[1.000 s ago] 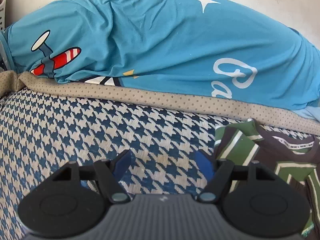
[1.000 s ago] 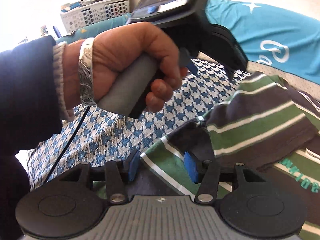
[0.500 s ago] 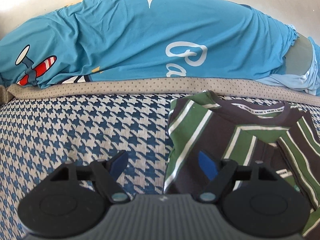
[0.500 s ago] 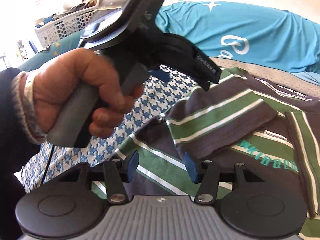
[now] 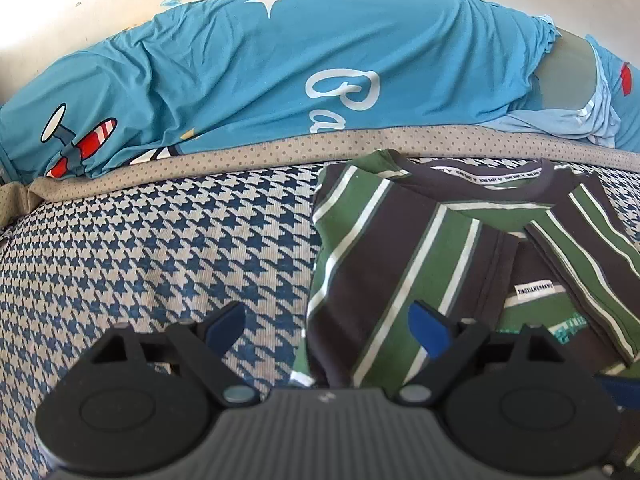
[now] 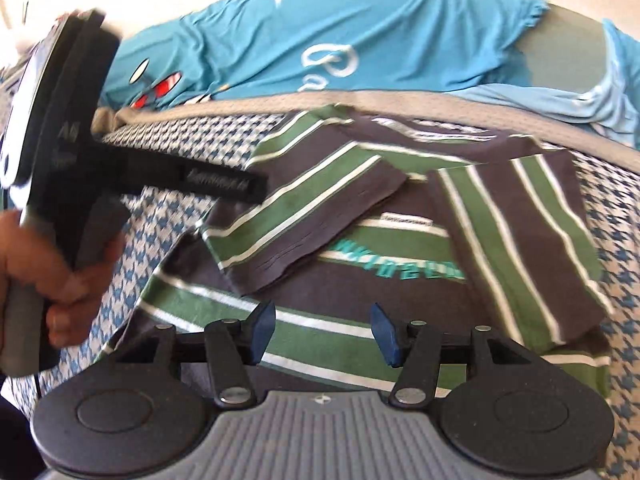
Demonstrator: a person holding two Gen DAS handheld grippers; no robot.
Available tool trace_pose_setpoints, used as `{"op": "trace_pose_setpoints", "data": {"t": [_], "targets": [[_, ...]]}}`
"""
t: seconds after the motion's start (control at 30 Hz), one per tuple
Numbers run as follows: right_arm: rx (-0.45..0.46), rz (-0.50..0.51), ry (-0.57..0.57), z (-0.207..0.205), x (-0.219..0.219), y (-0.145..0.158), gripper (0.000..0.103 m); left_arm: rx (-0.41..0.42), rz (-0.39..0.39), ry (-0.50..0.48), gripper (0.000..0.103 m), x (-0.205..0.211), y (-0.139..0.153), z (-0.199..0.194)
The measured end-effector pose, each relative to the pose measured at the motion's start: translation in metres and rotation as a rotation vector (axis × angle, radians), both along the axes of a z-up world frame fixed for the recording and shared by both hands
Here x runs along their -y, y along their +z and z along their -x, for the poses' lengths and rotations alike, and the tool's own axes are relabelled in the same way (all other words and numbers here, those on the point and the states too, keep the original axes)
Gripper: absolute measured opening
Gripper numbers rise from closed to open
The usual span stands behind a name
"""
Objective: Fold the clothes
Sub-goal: 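Grasp the shirt hem with the right gripper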
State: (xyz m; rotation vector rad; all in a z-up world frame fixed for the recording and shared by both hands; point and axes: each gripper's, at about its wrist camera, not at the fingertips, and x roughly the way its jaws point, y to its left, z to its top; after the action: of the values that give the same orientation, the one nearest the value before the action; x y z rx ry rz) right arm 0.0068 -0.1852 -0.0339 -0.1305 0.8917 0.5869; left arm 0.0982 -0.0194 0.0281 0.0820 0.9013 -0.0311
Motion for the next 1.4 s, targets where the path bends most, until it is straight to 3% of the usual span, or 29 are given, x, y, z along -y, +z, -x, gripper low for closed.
{"op": "trace_pose_setpoints", "data": {"t": [0.1,0.17,0.7,0.83,1.07,1.4], "targets": [[0.018,-0.012,-0.041,0.001,0.012,0.011,0.055,-0.006,-0.001,-0.009,0.090,0.006,0.001,0.009],[0.022,-0.022,-0.077,0.002,0.021,0.016,0.060,-0.010,-0.006,-0.016,0.100,0.012,0.000,0.015],[0.001,-0.079,-0.319,-0.039,0.096,0.019,0.064,-0.039,0.007,-0.071,0.103,0.033,0.000,0.041],[-0.013,-0.122,-0.406,-0.054,0.124,0.016,0.064,-0.049,0.024,-0.045,0.103,0.027,-0.001,0.036],[-0.120,-0.268,-0.568,-0.081,0.167,-0.002,0.064,-0.095,0.070,-0.009,0.103,0.016,-0.006,0.030],[-0.154,-0.300,-0.607,-0.101,0.173,-0.022,0.064,-0.123,0.109,0.017,0.103,0.010,-0.009,0.027]]}}
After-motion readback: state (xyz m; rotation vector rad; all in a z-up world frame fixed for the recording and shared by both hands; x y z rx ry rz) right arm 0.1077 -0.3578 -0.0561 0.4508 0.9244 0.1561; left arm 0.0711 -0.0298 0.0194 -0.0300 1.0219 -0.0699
